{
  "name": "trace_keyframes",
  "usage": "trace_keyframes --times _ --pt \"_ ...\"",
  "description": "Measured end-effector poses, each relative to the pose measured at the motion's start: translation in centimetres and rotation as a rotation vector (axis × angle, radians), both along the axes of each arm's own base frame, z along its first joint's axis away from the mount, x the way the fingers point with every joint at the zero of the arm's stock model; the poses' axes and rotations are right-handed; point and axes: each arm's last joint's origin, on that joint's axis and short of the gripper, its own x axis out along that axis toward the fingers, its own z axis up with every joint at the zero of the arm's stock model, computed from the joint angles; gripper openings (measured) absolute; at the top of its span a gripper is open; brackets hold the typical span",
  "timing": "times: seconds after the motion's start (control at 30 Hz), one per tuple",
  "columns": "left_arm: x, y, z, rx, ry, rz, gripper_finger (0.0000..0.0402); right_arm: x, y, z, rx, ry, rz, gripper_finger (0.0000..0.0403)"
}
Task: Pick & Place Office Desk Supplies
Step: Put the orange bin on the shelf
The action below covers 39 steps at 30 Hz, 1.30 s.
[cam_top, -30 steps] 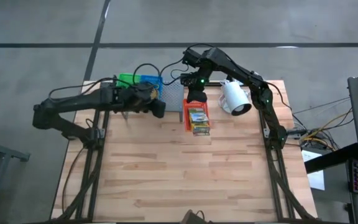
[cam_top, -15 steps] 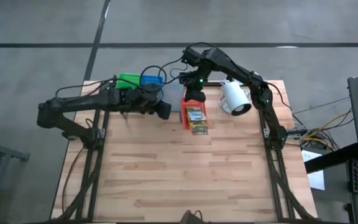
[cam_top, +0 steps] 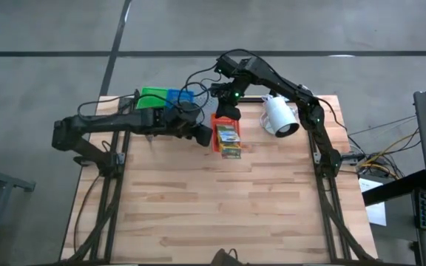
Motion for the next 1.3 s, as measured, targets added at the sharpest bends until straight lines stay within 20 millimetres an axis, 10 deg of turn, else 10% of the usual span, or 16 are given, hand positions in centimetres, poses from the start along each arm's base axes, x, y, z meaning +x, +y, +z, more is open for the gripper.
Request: trace_keyframes --times 0.9,1.3 --pt "-1.3 0.2 3.1 -0.026 0.093 0.21 0.0121 0.0 -0.1 -0.1 -0.061 0.029 -0.015 0.0018" --pt "3.6 0.8 0.4 -0.078 0.266 0.107 0.0121 0.8 0.0 -1.2 -0.027 0.057 -0.04 0.0018"
